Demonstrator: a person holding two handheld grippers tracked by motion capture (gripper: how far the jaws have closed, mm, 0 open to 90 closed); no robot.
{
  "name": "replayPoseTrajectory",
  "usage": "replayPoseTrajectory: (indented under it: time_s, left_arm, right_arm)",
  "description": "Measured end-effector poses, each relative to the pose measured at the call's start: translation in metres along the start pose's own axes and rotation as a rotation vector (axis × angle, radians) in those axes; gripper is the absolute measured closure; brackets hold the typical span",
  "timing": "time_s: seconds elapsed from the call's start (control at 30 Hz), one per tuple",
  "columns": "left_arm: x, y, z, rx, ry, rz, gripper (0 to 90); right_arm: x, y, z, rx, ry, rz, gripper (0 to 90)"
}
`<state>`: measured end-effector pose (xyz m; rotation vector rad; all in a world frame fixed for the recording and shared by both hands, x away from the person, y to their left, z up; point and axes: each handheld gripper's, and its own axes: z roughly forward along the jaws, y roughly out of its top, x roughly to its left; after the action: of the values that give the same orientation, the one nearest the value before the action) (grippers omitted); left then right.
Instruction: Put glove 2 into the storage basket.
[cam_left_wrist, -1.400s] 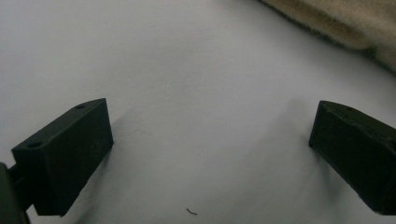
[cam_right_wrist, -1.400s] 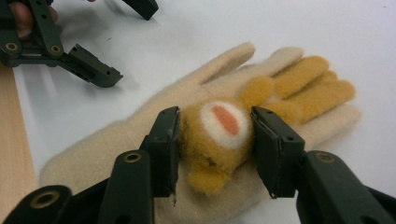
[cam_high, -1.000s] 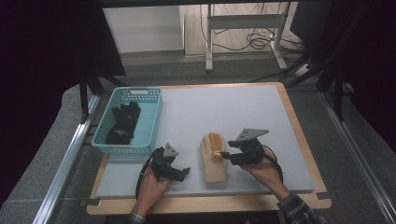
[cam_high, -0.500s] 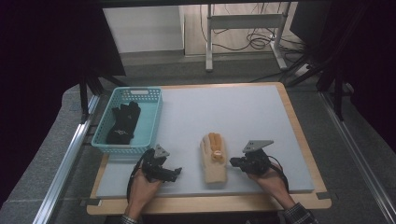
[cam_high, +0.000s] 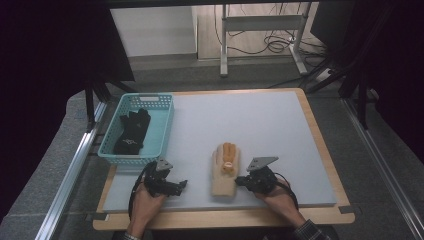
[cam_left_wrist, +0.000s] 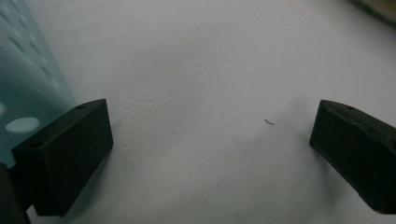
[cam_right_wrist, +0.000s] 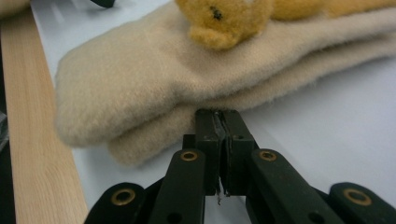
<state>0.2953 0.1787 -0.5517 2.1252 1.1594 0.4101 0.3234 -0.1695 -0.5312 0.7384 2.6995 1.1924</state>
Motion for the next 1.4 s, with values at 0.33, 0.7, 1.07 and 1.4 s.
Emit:
replayPoseTrajectory:
  time_s: [0.33, 0.7, 1.07, 1.4]
  left_arm:
    - [0.001, 0.000, 0.000, 0.002, -0.006, -0.001, 0.0]
    - [0.001, 0.000, 0.001, 0.002, -0.006, -0.002, 0.0]
    - [0.001, -0.001, 0.001, -0.002, -0.009, -0.002, 0.0]
    - [0.001, -0.001, 0.001, -0.002, -0.009, -0.004, 0.0]
  right_arm:
    - [0.014, 0.016, 0.022, -0.001, 0.024, -0.039, 85.6]
    - [0.024, 0.030, 0.041, -0.003, 0.020, -0.072, 85.4]
    - [0.012, 0.024, 0.015, -0.021, -0.055, -0.065, 75.3]
    - [-0.034, 0.000, -0.032, -0.060, -0.234, 0.035, 43.3]
